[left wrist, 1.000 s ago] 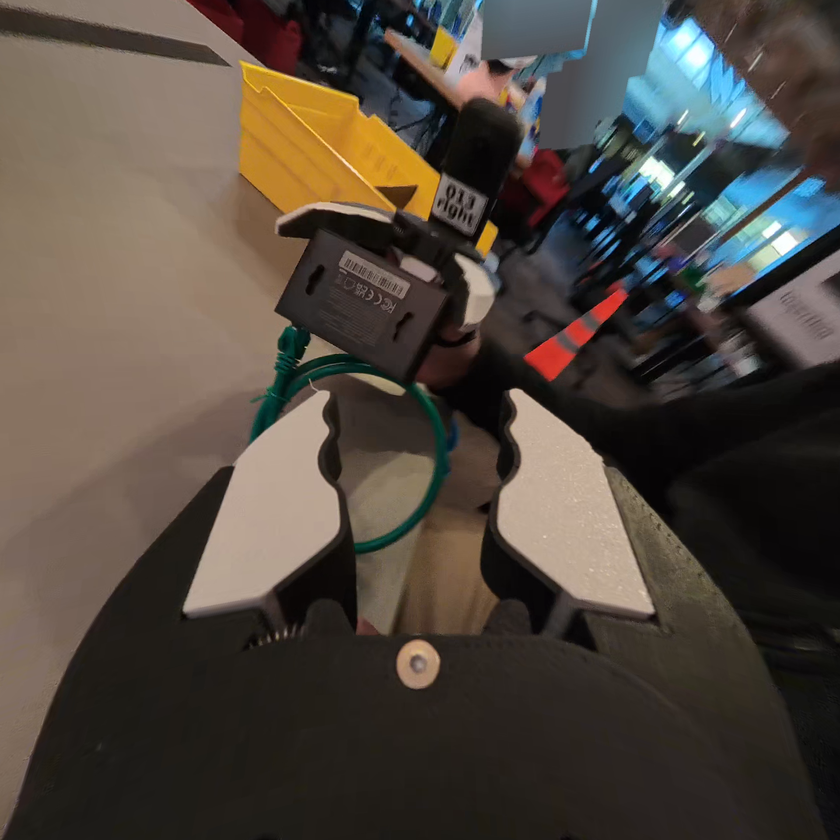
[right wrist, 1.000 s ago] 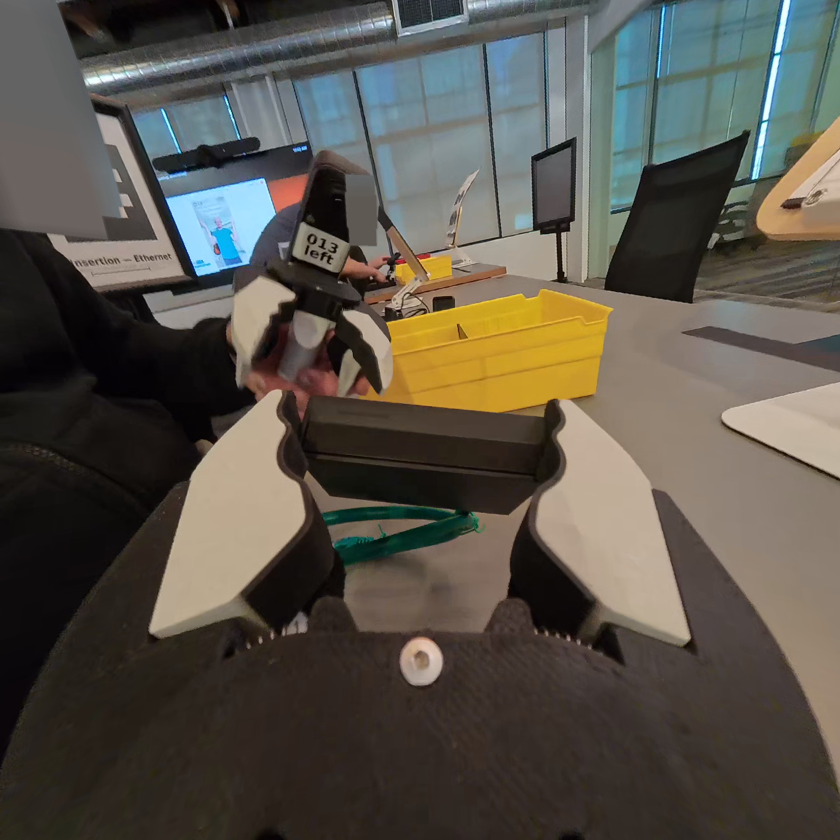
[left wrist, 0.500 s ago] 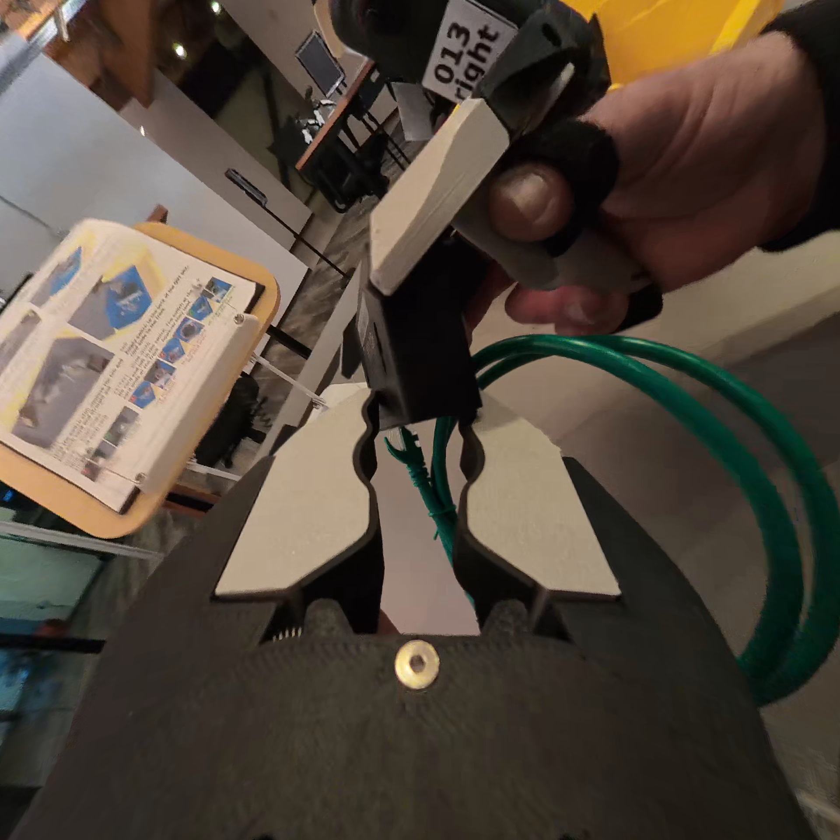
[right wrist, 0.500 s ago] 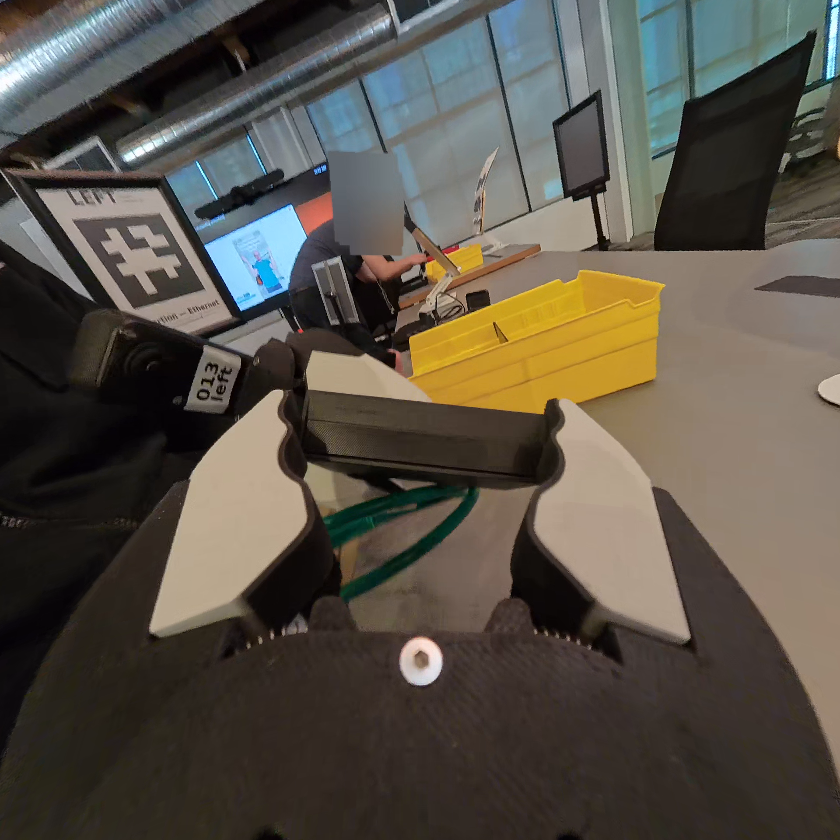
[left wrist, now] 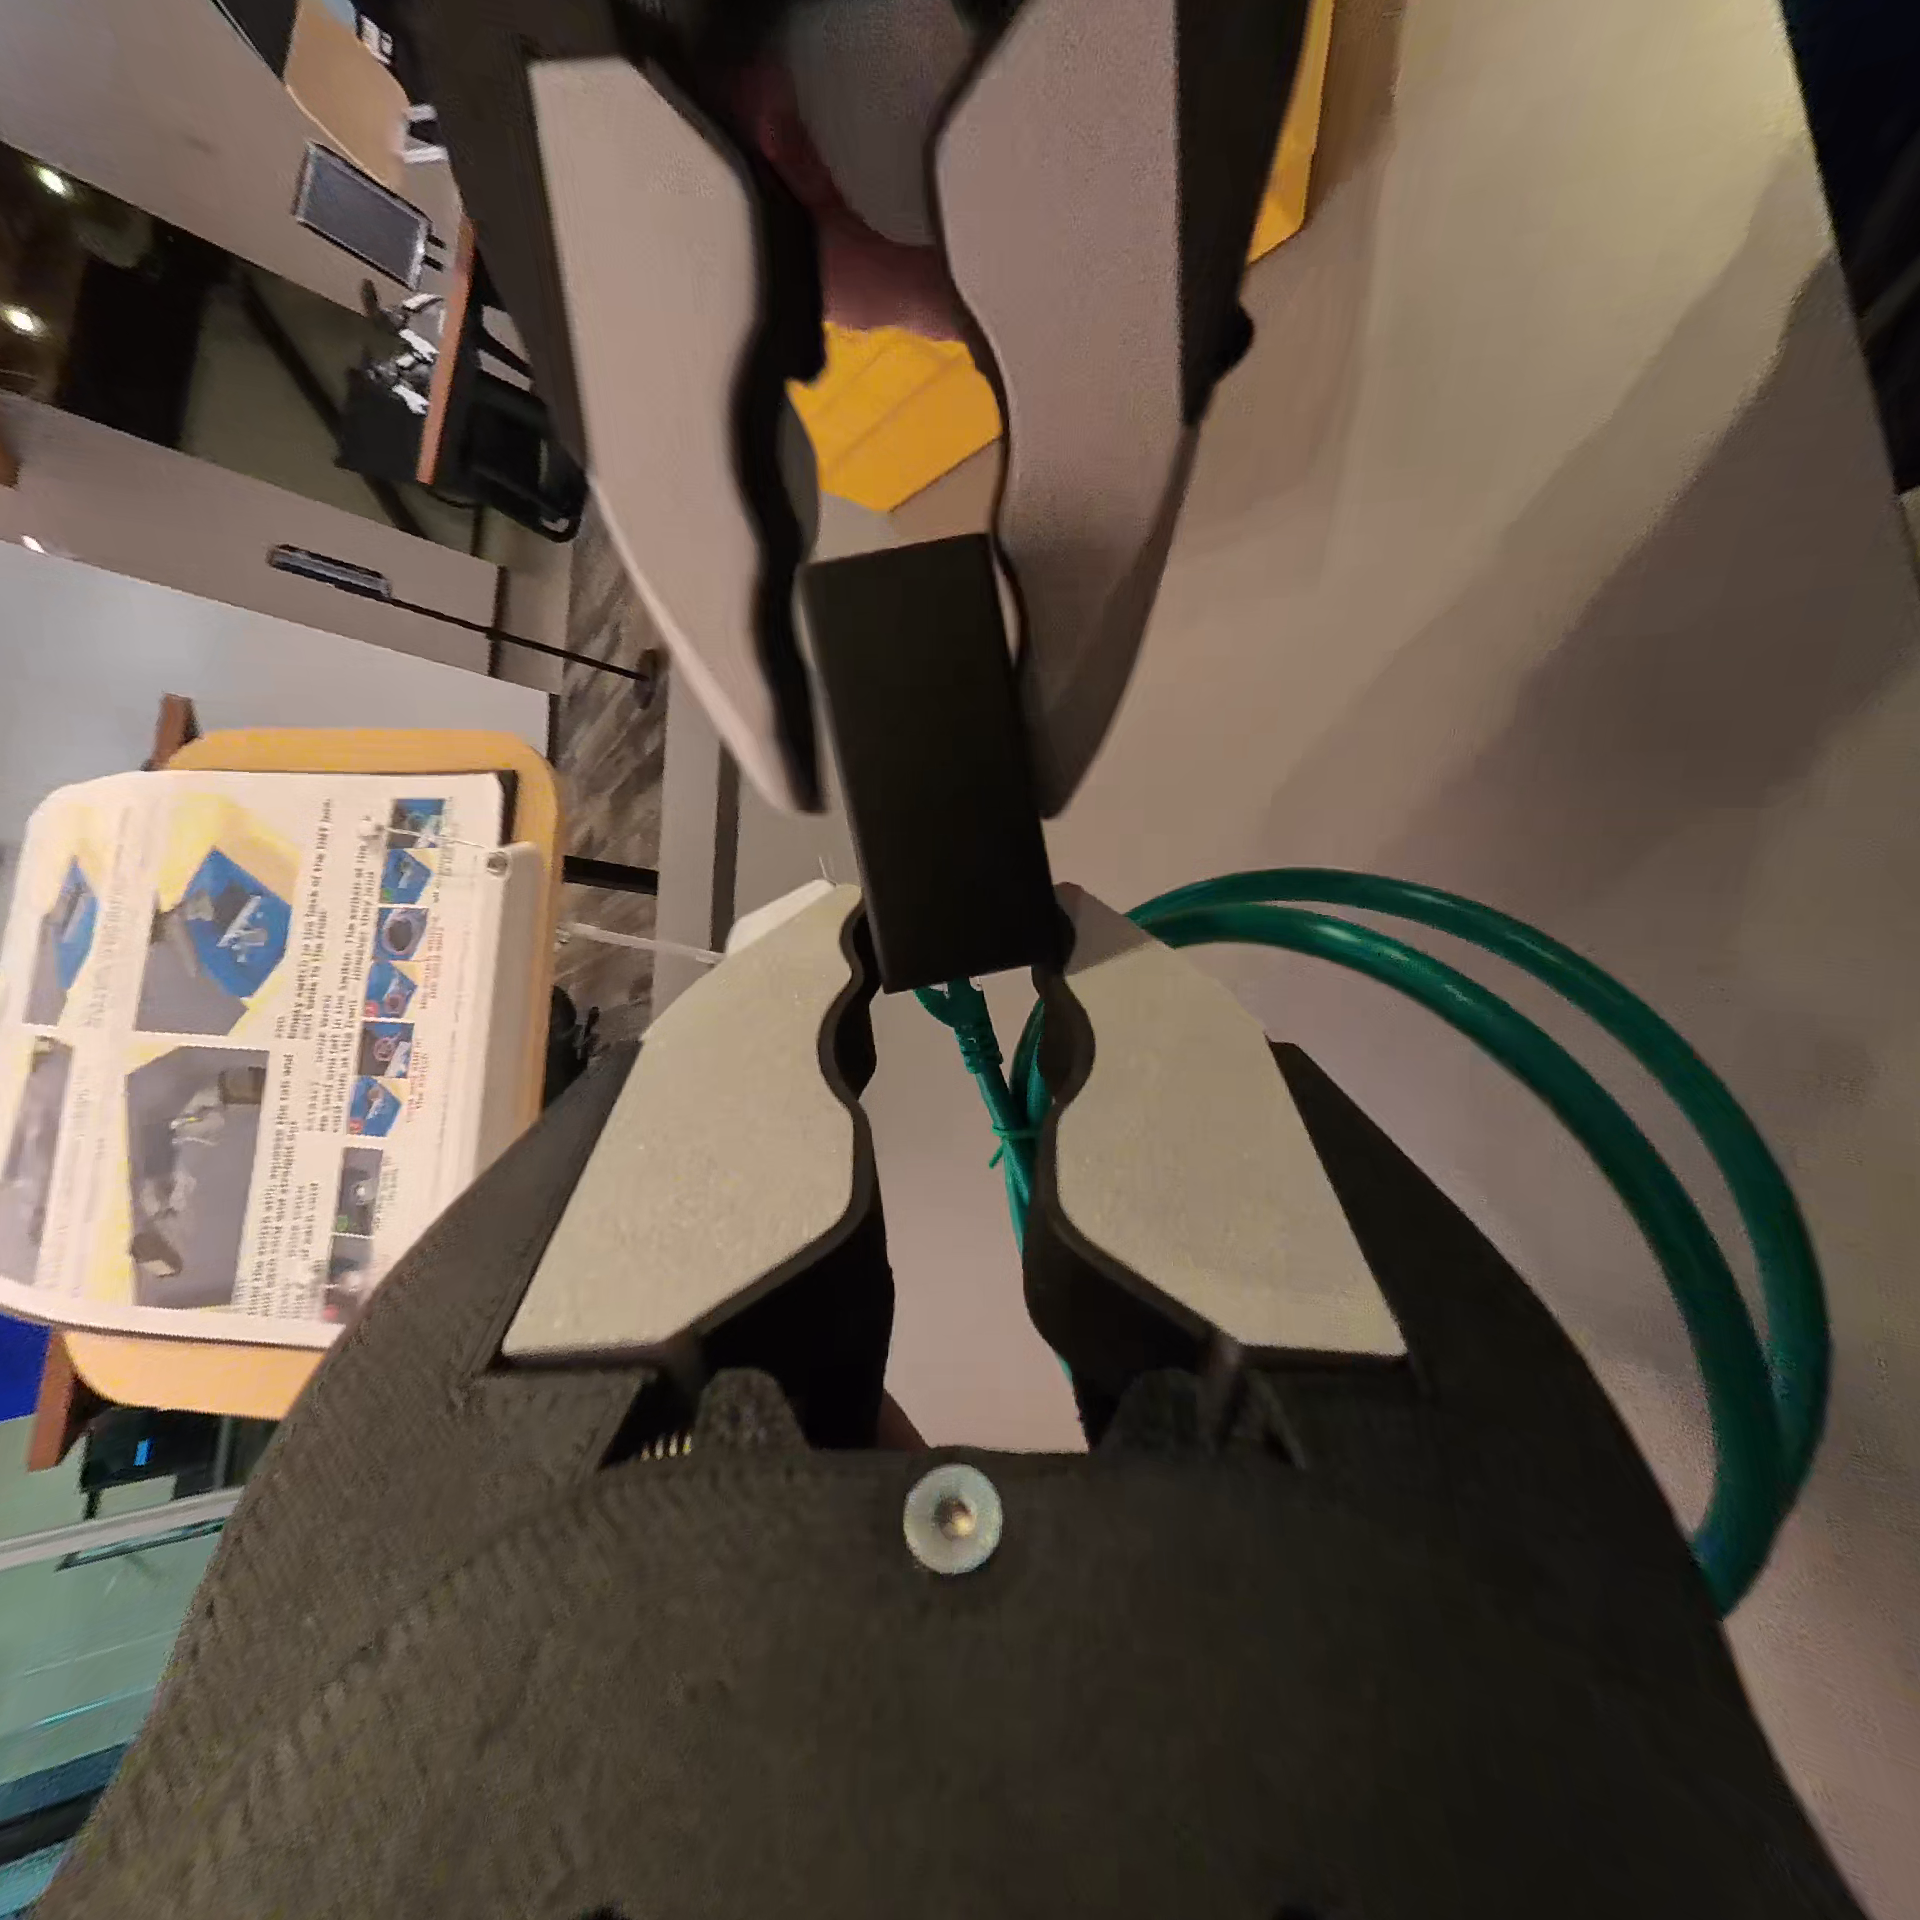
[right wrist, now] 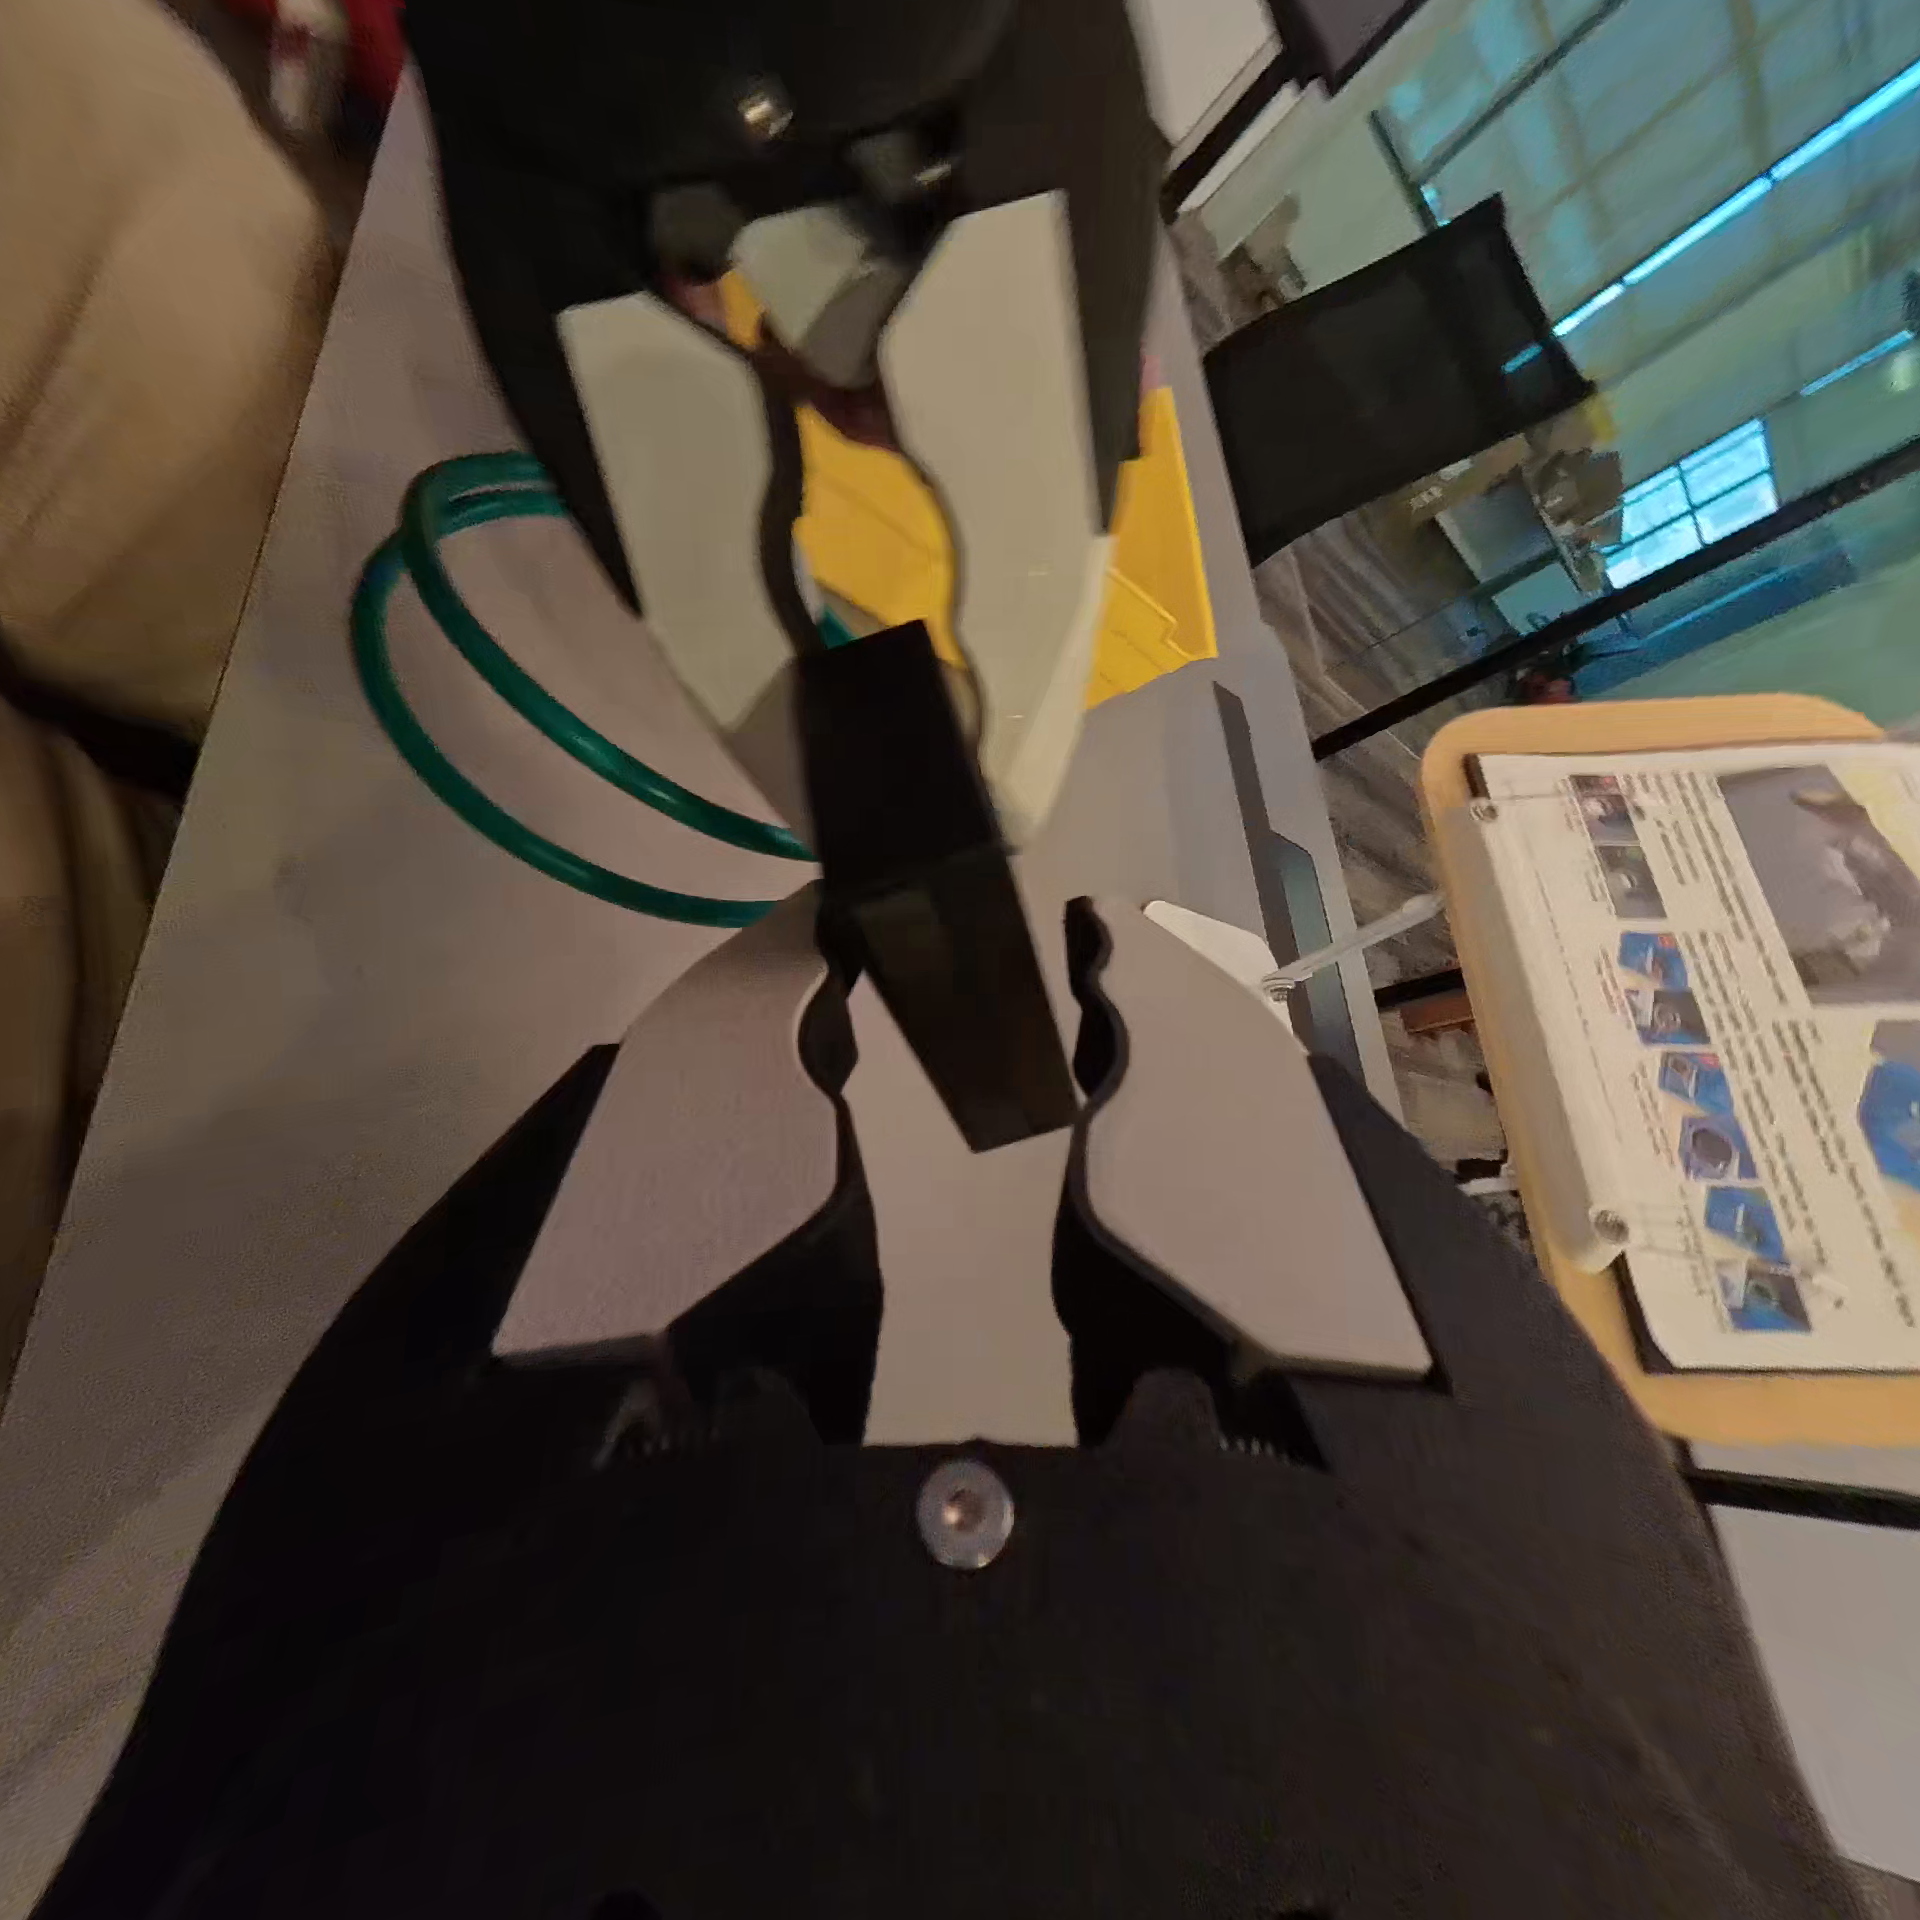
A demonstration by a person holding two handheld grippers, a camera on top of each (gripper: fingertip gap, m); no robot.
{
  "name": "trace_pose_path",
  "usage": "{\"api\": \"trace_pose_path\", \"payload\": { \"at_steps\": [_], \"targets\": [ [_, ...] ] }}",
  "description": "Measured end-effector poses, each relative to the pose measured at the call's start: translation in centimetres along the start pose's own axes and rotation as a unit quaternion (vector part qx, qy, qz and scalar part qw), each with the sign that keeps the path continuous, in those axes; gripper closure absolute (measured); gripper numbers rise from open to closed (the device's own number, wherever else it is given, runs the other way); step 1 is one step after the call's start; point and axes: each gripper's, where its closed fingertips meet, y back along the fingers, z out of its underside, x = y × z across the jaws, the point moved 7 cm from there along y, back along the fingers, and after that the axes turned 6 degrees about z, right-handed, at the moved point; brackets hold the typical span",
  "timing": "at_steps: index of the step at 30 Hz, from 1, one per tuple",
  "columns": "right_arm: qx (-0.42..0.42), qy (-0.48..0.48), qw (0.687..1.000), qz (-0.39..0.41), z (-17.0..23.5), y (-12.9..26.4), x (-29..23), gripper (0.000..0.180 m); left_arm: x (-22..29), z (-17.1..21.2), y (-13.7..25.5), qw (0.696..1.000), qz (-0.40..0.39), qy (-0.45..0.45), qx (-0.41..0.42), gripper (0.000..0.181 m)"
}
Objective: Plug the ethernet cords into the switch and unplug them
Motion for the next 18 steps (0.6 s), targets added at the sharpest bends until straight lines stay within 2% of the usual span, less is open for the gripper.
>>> {"api": "trace_pose_path", "payload": {
  "at_steps": [4, 8, 11, 12, 18],
  "targets": [
    [-0.065, 0.081, 0.994, 0.016, -0.1, -0.6, -0.3, 0.151, -0.3, -0.5, 0.1, 0.999, -0.002, -0.026, -0.036, 0.154],
    [-0.101, 0.106, 0.988, 0.051, -0.1, -1.1, -0.4, 0.152, -0.7, -0.8, 0.3, 0.994, 0.011, -0.038, -0.101, 0.154],
    [-0.153, 0.083, 0.984, 0.034, 0.3, -1.6, -0.6, 0.138, -0.7, -1.2, -0.1, 0.992, 0.007, -0.035, -0.117, 0.155],
    [-0.157, 0.083, 0.983, 0.042, 0.3, -1.5, -0.5, 0.149, -0.7, -1.3, -0.1, 0.993, 0.014, -0.033, -0.116, 0.154],
    [-0.140, 0.075, 0.987, 0.027, 0.0, -0.6, -0.4, 0.150, -0.9, -2.1, 0.2, 0.994, 0.036, -0.020, -0.104, 0.154]
  ]
}}
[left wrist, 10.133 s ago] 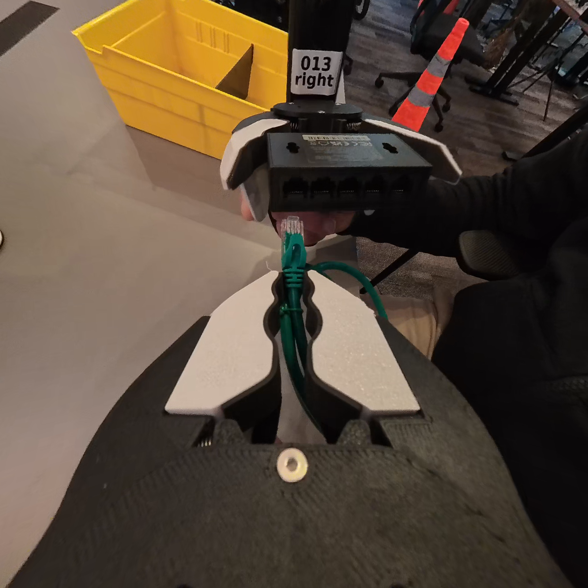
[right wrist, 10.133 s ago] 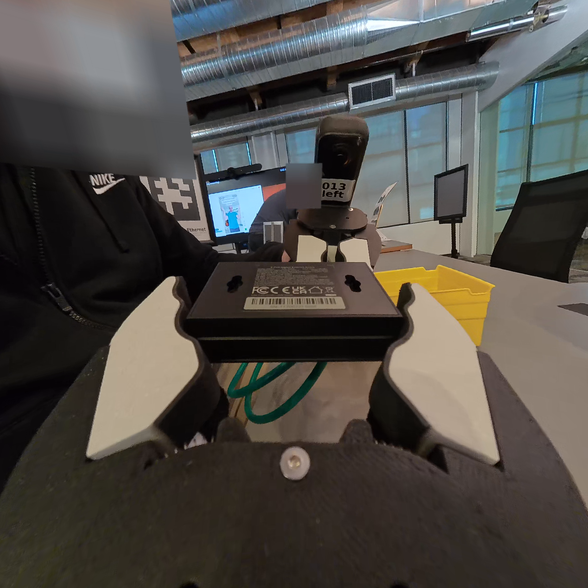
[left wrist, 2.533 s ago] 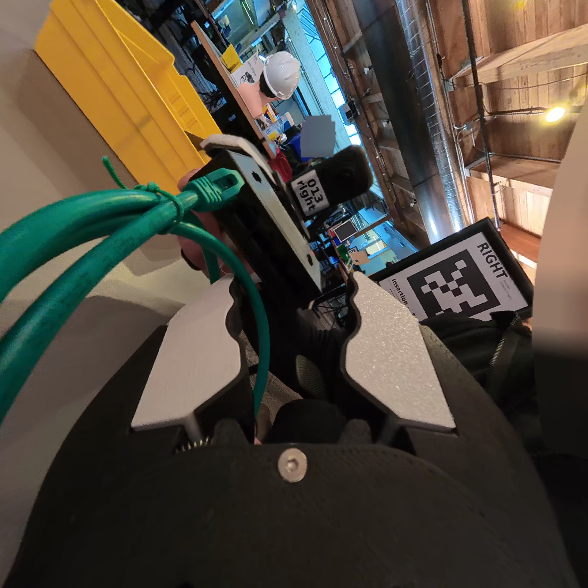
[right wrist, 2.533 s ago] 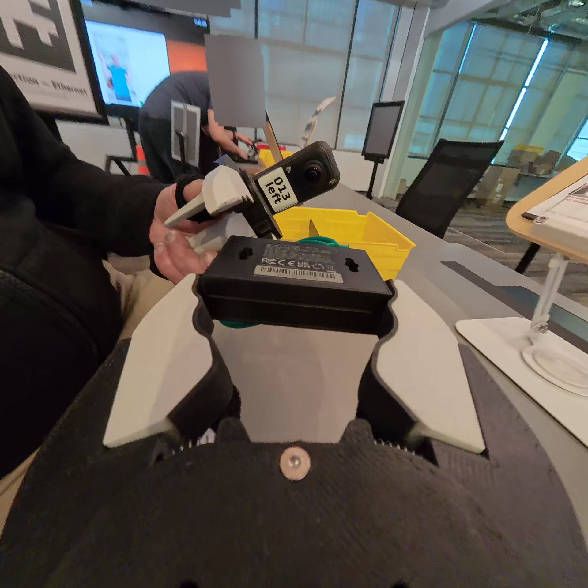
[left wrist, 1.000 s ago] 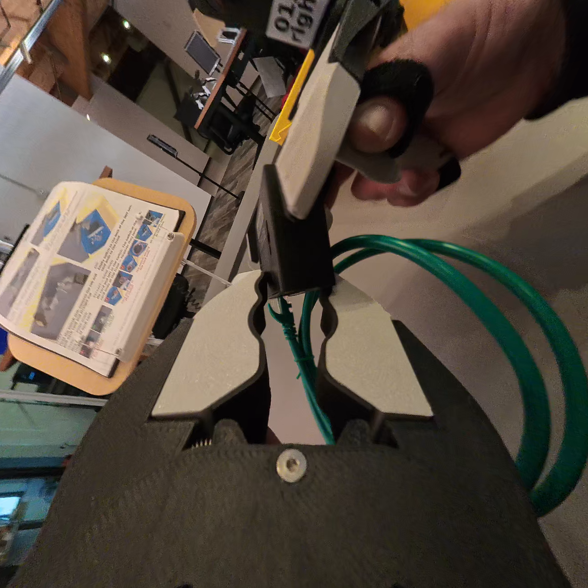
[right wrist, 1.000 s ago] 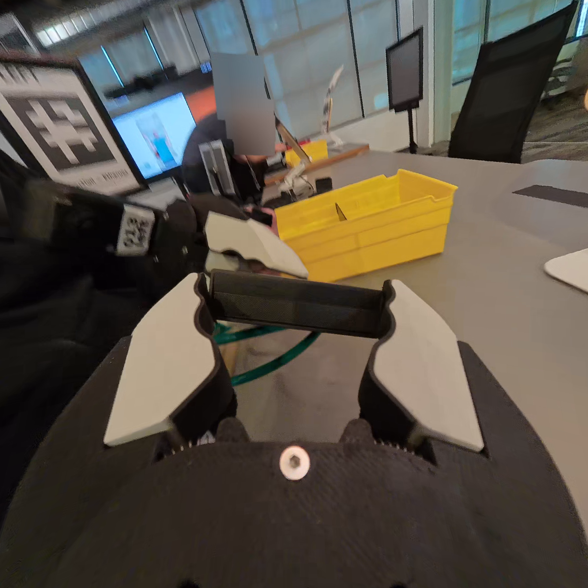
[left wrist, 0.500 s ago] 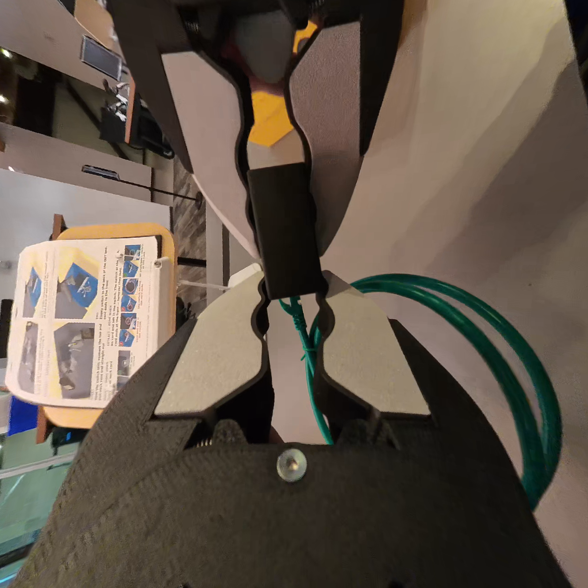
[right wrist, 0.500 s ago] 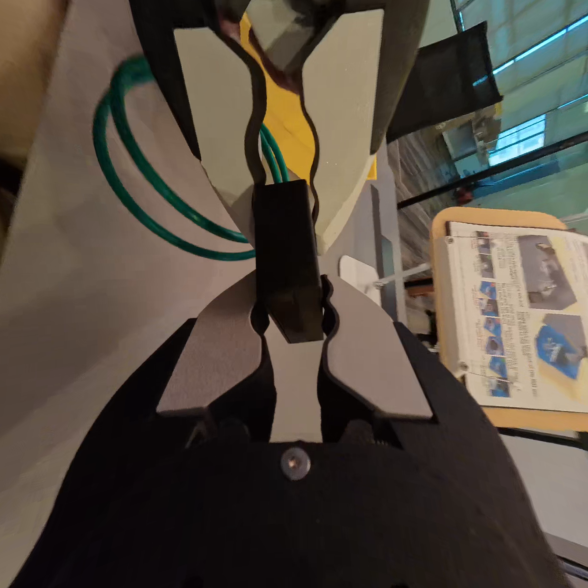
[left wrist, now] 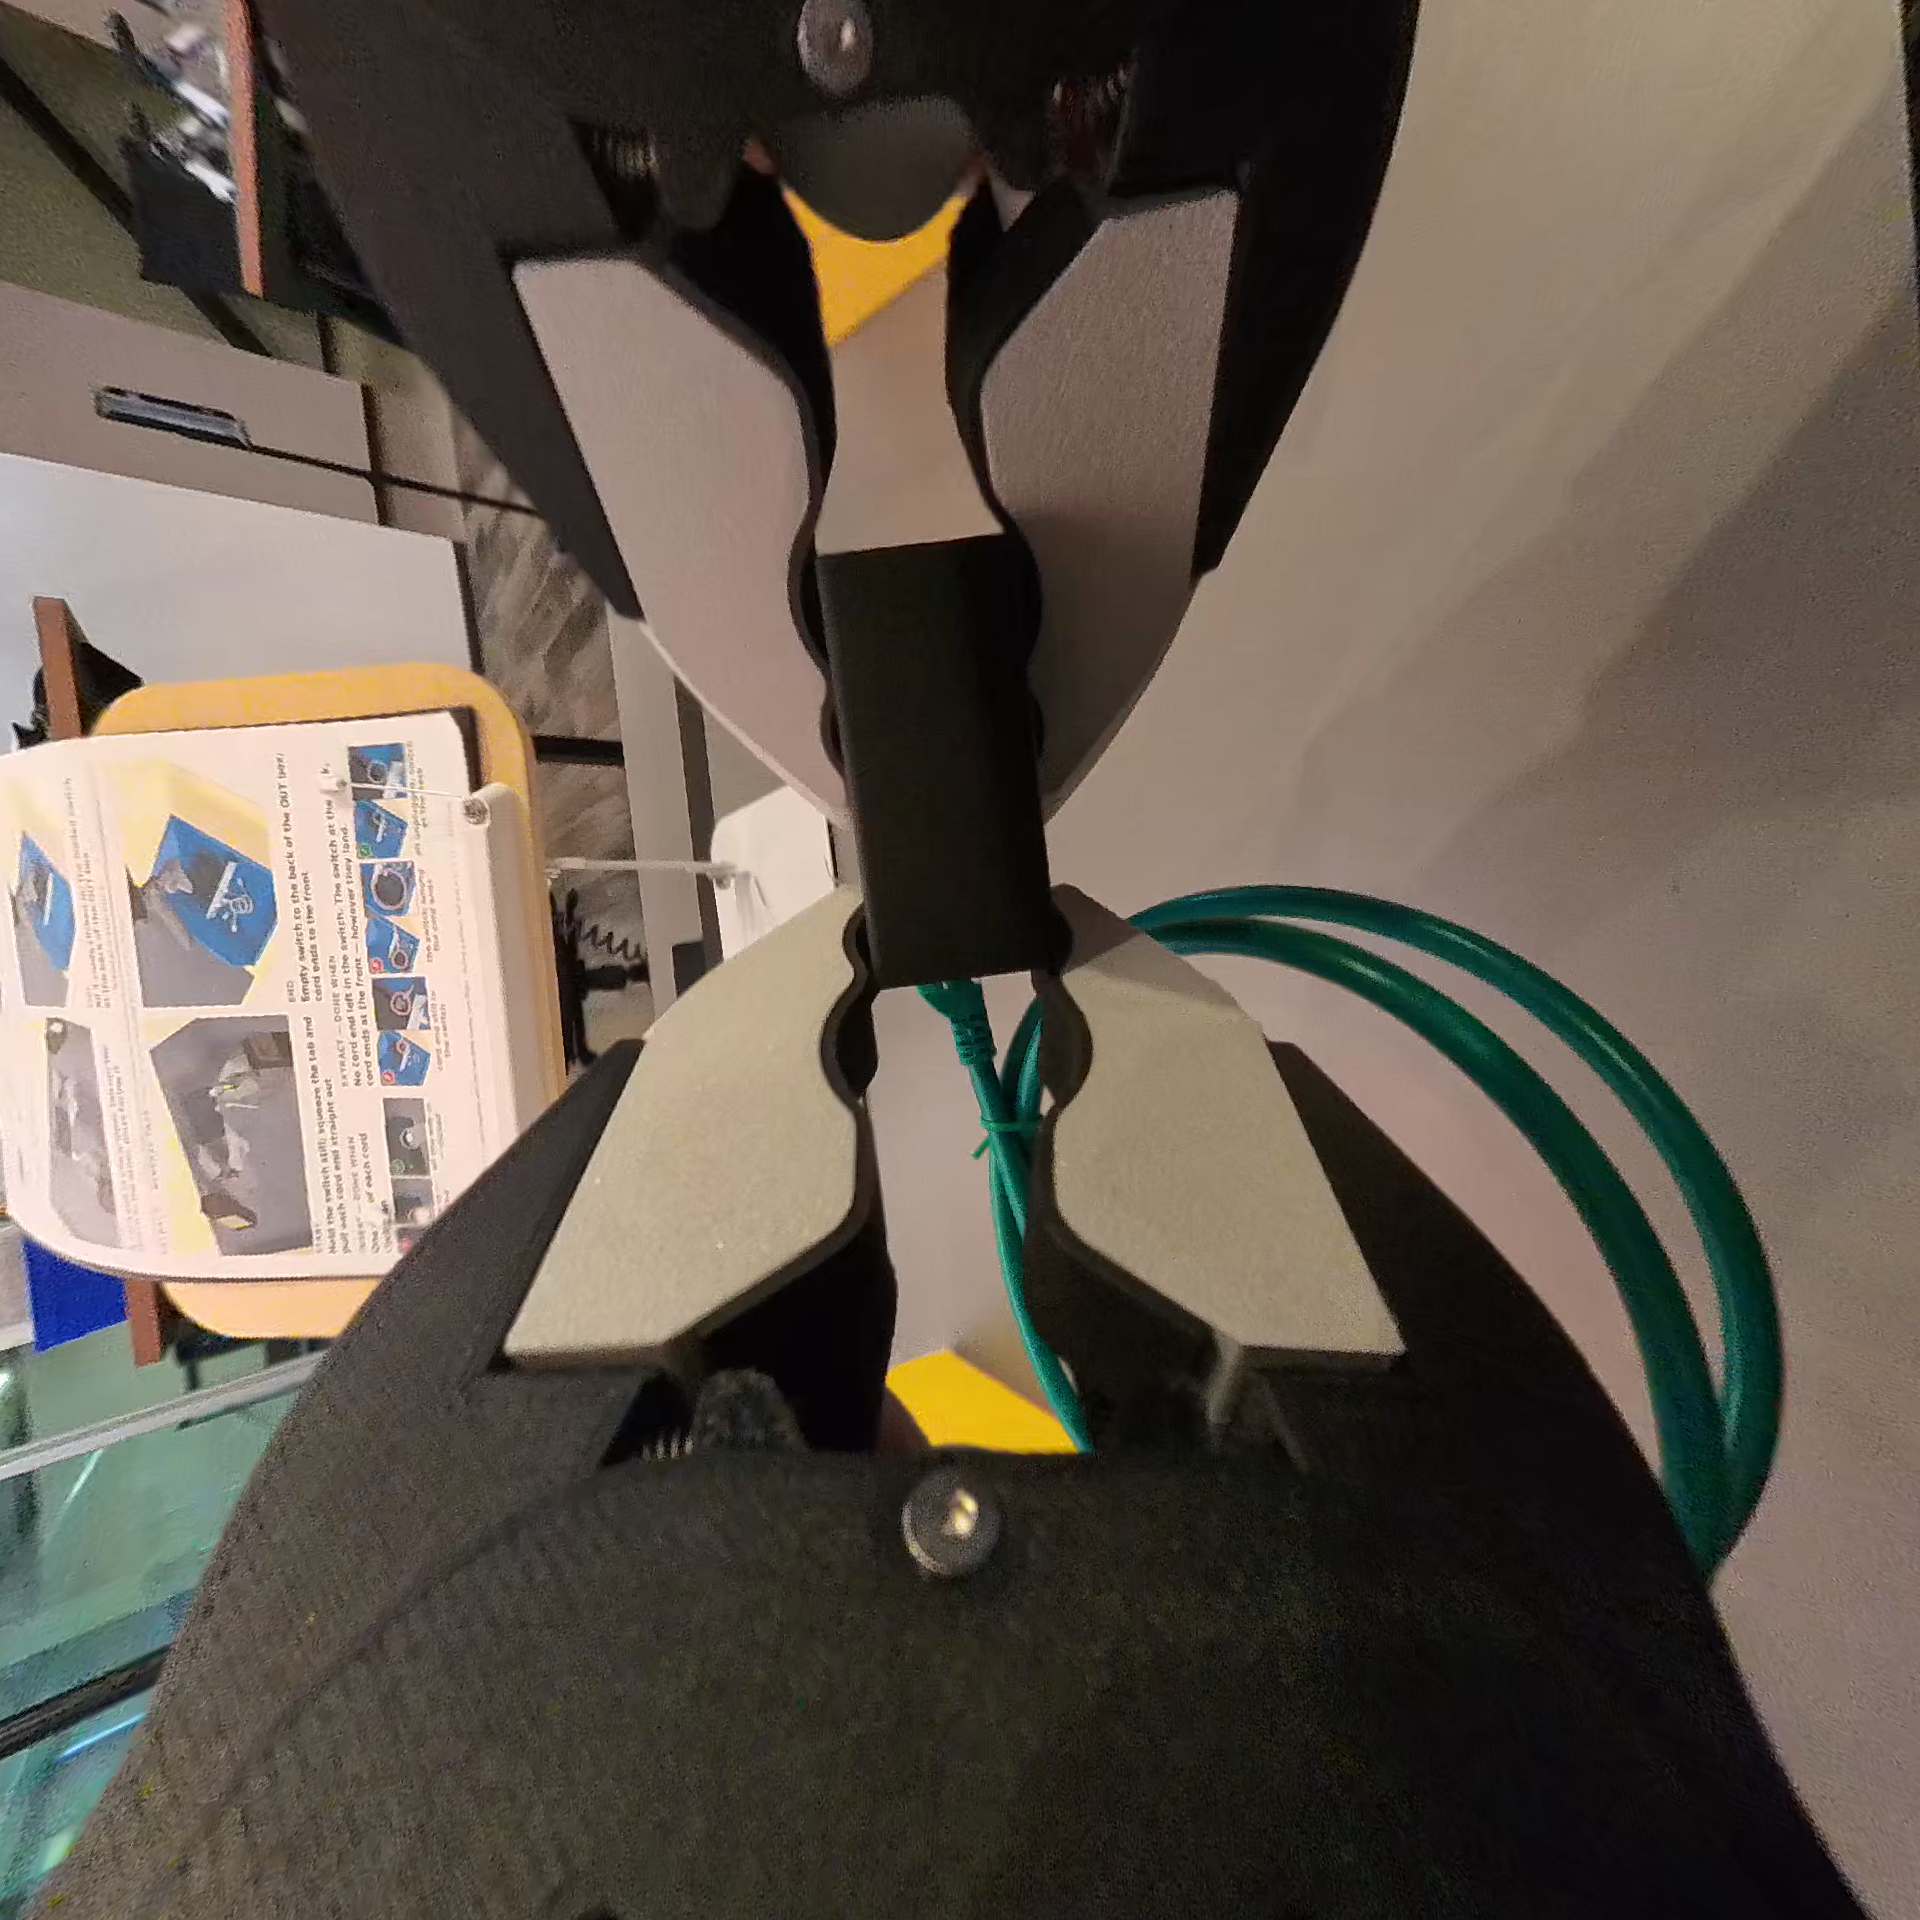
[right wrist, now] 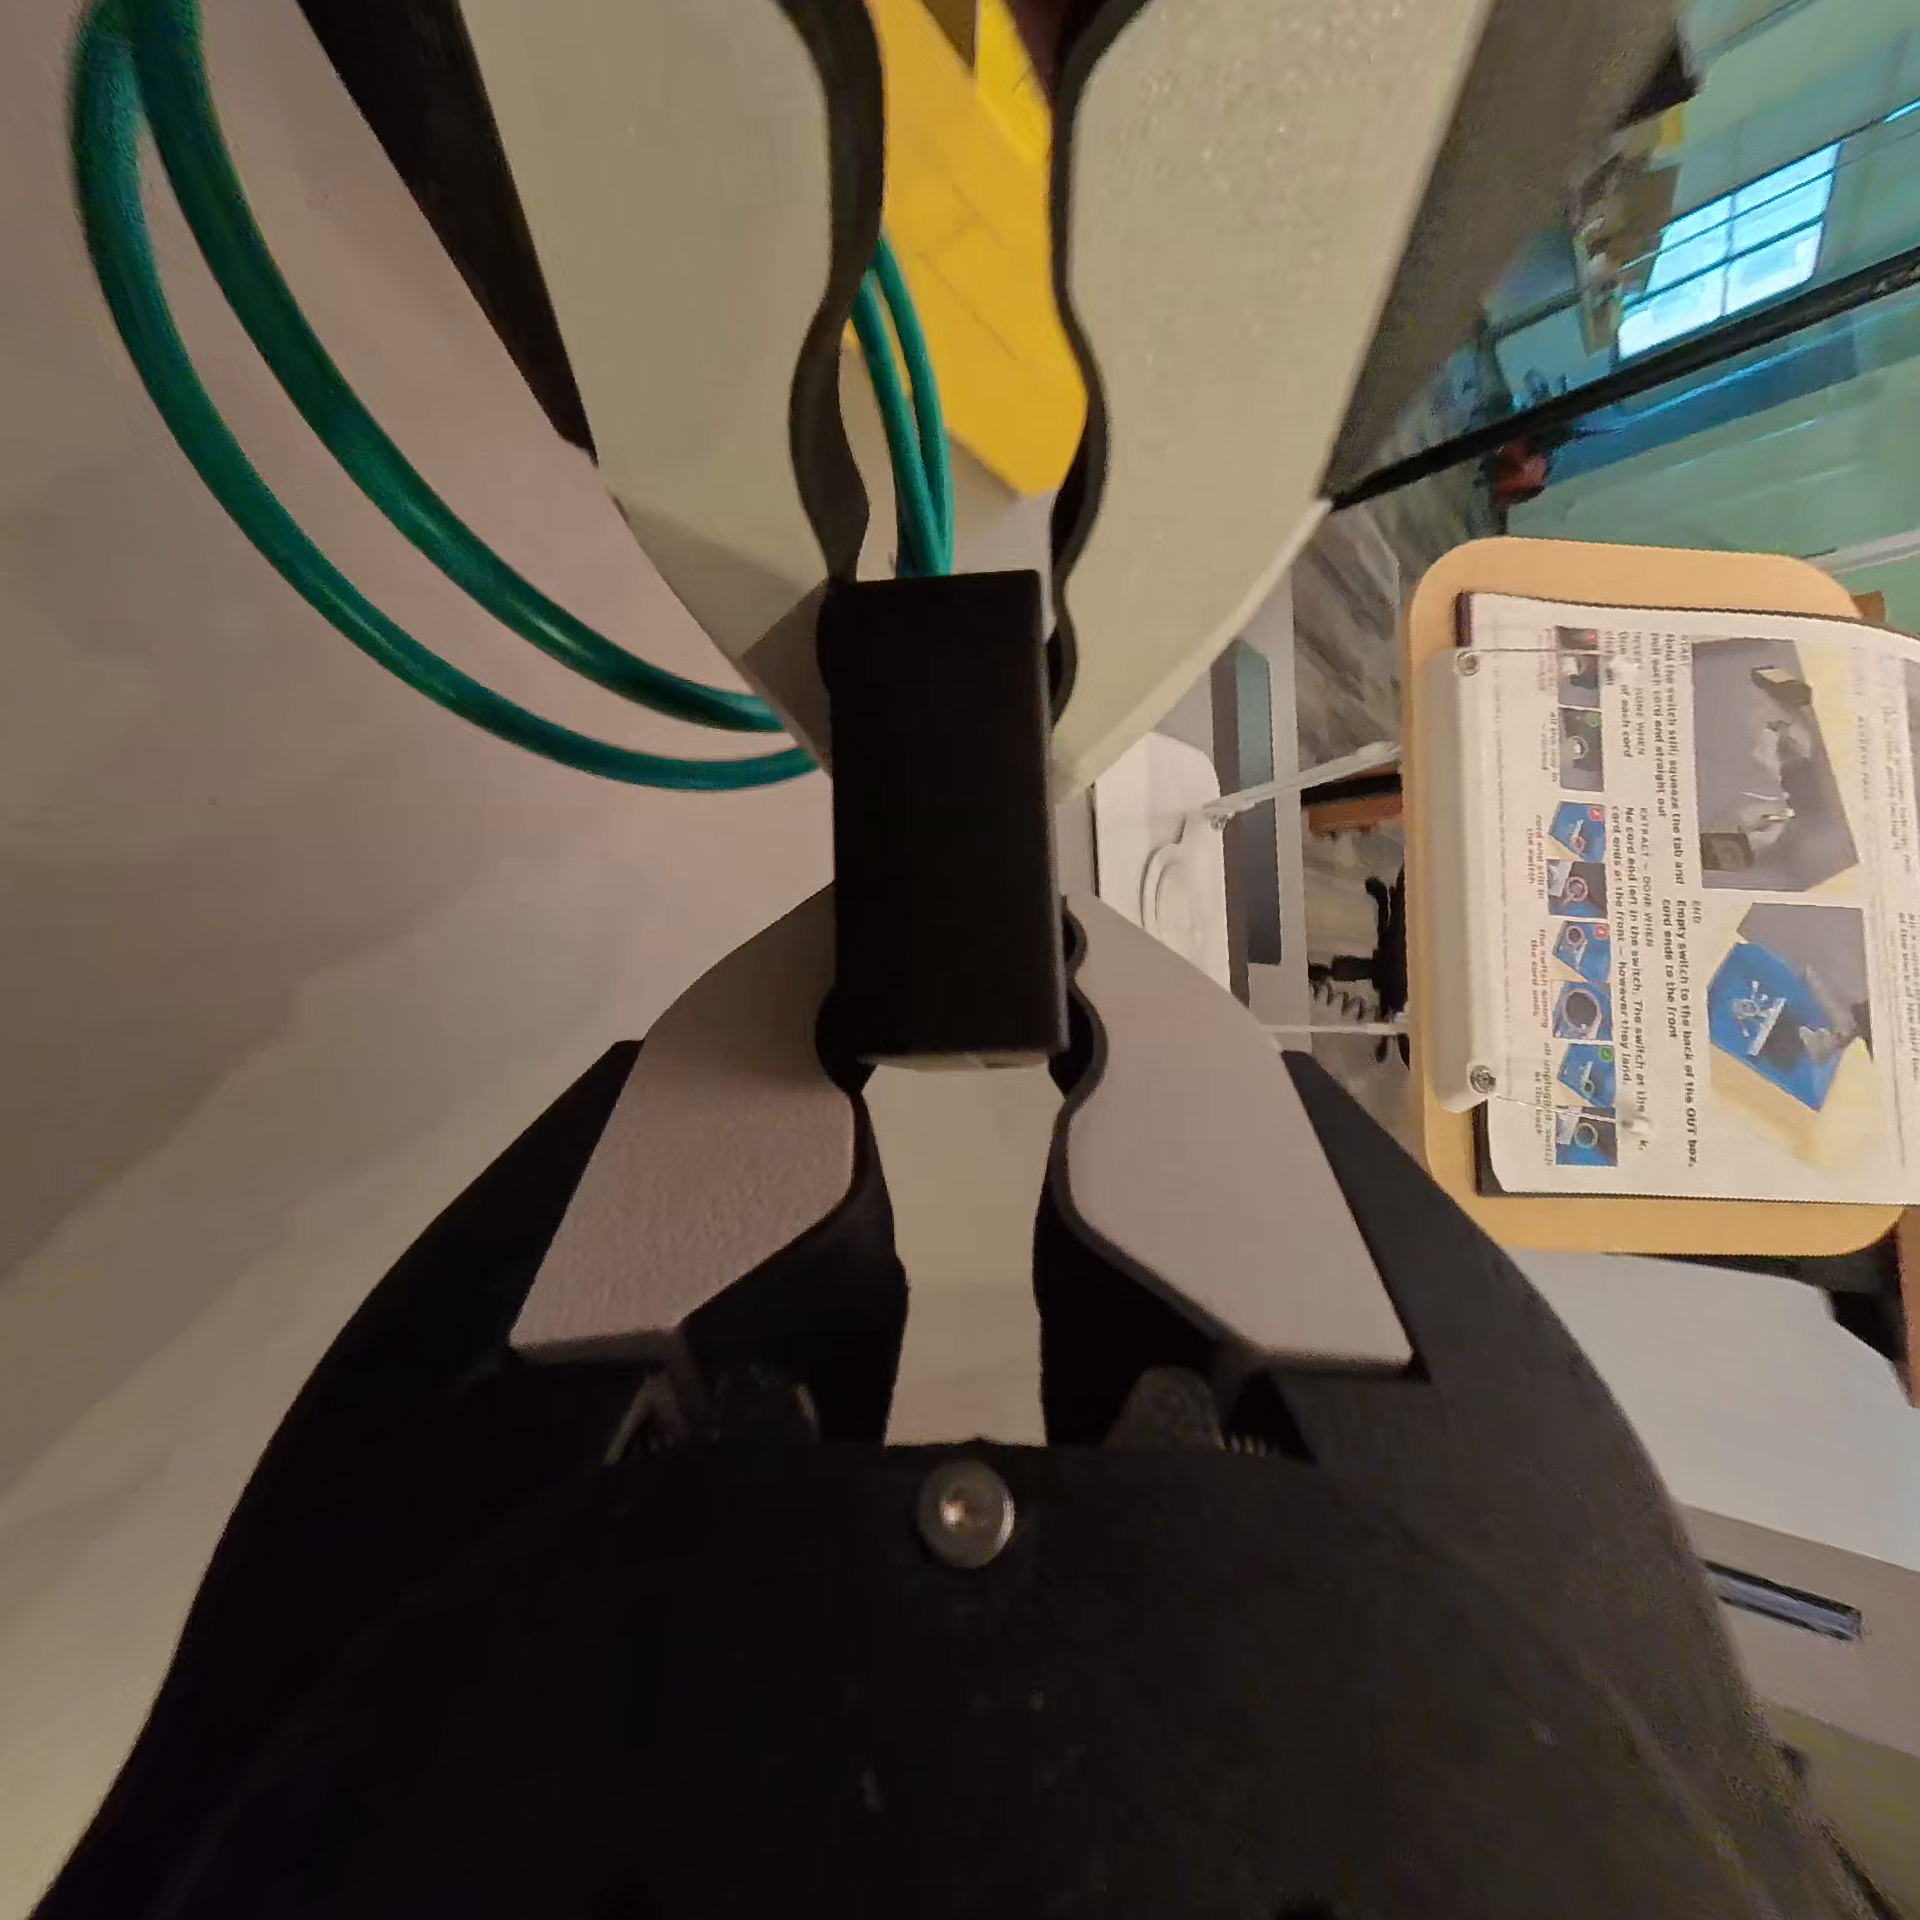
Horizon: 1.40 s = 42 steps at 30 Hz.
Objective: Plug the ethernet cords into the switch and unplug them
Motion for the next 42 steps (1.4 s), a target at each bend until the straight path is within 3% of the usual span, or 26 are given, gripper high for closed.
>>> {"api": "trace_pose_path", "payload": {
  "at_steps": [4, 9, 14, 21, 24, 28, 35, 42],
  "targets": [
    [0.107, -0.075, 0.991, 0.009, 0.3, 1.1, 0.8, 0.150, -1.3, 0.2, 1.5, 0.995, -0.019, 0.066, 0.076, 0.144],
    [0.229, -0.185, 0.956, -0.005, 1.4, 1.4, 1.5, 0.150, -2.6, 1.7, 4.2, 0.981, -0.019, 0.134, 0.138, 0.143],
    [0.268, -0.181, 0.946, -0.006, 0.8, 1.2, 1.4, 0.150, -2.2, 2.9, 3.9, 0.985, -0.003, 0.136, 0.109, 0.135],
    [0.301, -0.193, 0.934, -0.007, 1.2, 2.0, 2.0, 0.150, -5.5, 6.9, 9.1, 0.933, -0.009, 0.279, 0.227, 0.140],
    [0.290, -0.177, 0.941, 0.003, 1.4, 1.7, 1.8, 0.150, -5.4, 10.6, 10.0, 0.947, -0.019, 0.281, 0.151, 0.140],
    [0.267, -0.142, 0.953, 0.016, 1.3, 1.5, 1.3, 0.150, -3.4, 17.1, 9.9, 0.961, -0.009, 0.277, -0.013, 0.140],
    [0.222, -0.109, 0.969, 0.022, 1.5, 0.7, 0.6, 0.150, 2.1, 26.2, 7.7, 0.921, 0.097, 0.348, -0.143, 0.142],
    [0.210, -0.115, 0.971, 0.021, 1.3, 0.1, 0.2, 0.151, 6.5, 28.8, 2.3, 0.875, 0.179, 0.398, -0.208, 0.146]
  ]
}}
